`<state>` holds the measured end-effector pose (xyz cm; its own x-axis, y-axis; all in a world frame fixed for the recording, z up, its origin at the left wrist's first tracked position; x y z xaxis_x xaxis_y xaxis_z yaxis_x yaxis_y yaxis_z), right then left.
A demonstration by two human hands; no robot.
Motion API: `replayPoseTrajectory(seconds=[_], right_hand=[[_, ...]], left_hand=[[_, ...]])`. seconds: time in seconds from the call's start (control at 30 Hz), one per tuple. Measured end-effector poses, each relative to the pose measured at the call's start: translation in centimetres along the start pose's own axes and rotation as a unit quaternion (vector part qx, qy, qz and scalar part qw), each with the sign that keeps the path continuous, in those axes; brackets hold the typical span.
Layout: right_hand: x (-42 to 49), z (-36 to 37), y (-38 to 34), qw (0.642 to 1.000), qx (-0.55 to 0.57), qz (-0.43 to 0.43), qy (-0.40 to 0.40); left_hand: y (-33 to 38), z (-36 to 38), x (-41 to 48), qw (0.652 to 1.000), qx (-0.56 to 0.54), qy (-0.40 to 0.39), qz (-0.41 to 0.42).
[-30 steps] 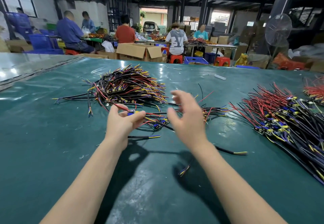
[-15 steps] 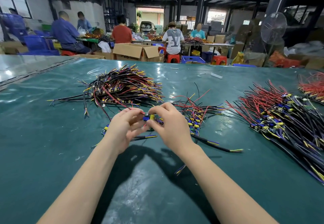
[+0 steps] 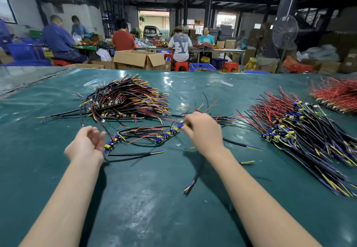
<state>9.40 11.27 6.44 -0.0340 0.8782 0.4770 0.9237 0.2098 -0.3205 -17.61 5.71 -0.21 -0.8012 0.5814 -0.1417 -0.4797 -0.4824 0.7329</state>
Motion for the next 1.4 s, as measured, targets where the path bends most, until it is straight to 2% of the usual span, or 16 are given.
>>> replayPoseTrajectory(seconds=[0.07,0.13,0.3,0.37,0.43,0.5,0.6,0.63,0.67,0.73,0.83,0.97,1.1,1.2,1.3,1.4], right_hand=[[1.2,-0.8,4.4,0.994,-0.036,0.101,0.009],[1.6,-1.8,8.6,0.981,-0.069,0.182,0.013],[0.4,-5.8,17.0,0.945,-0.093,0.308,0.055],[-0.4,-7.0,19.3,0.933,-0.089,0.342,0.073],[-1.0,-7.5,20.6,0.926,-0.083,0.36,0.082],[-1.1,-7.2,21.1,0.925,-0.087,0.361,0.078],[-1.1,-6.8,21.3,0.923,-0.114,0.359,0.081],[-1.3,-6.6,21.6,0.918,-0.134,0.365,0.077],[-1.5,-6.4,22.0,0.911,-0.16,0.373,0.067],[-1.9,-5.9,22.6,0.899,-0.199,0.387,0.049],[-1.7,-5.7,21.9,0.905,-0.188,0.374,0.074],[-0.2,-4.8,16.6,0.952,-0.071,0.281,0.096],[0.5,-1.0,8.7,0.985,0.052,0.162,-0.032],[-0.8,2.7,6.0,0.978,0.028,0.184,-0.091],[-1.6,4.7,4.9,0.98,0.013,0.173,-0.094],[-1.7,5.1,4.2,0.986,0.047,0.124,-0.098]], left_hand=[[0.2,-0.1,0.1,1.0,0.0,0.009,0.003],[-0.1,0.8,-0.6,0.999,0.023,-0.03,0.007],[-0.2,2.7,-2.0,0.989,0.084,-0.117,0.029],[-0.4,3.4,-2.5,0.974,0.147,-0.165,0.05],[-1.1,4.6,-3.8,0.934,0.237,-0.249,0.094],[-1.8,5.8,-5.6,0.872,0.328,-0.33,0.154],[-2.8,6.8,-7.6,0.725,0.477,-0.416,0.271],[-3.0,6.9,-7.9,0.692,0.502,-0.431,0.289],[-3.3,6.9,-8.0,0.676,0.514,-0.439,0.292],[-3.4,6.7,-7.8,0.67,0.525,-0.438,0.289],[-3.1,6.6,-7.1,0.684,0.528,-0.408,0.295],[-3.5,6.5,-6.7,0.673,0.545,-0.4,0.3],[-1.8,6.0,-5.6,0.668,0.565,-0.327,0.356],[-1.5,5.1,-4.2,0.659,0.603,-0.299,0.335],[-2.9,4.5,-3.9,0.615,0.664,-0.319,0.281],[-3.7,4.7,-4.3,0.567,0.689,-0.354,0.278]])
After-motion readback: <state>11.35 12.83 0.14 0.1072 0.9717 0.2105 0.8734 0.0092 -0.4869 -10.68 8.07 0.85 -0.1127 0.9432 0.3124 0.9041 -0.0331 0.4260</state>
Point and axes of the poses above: each hand's wrist, its own x-axis towards the middle knuckle, its own z-axis out of the palm, y = z × x, the point moved 8 cm from there along x, towards the middle knuckle, and after that the axes turned 12 degrees about z, right-handed, at the moved point
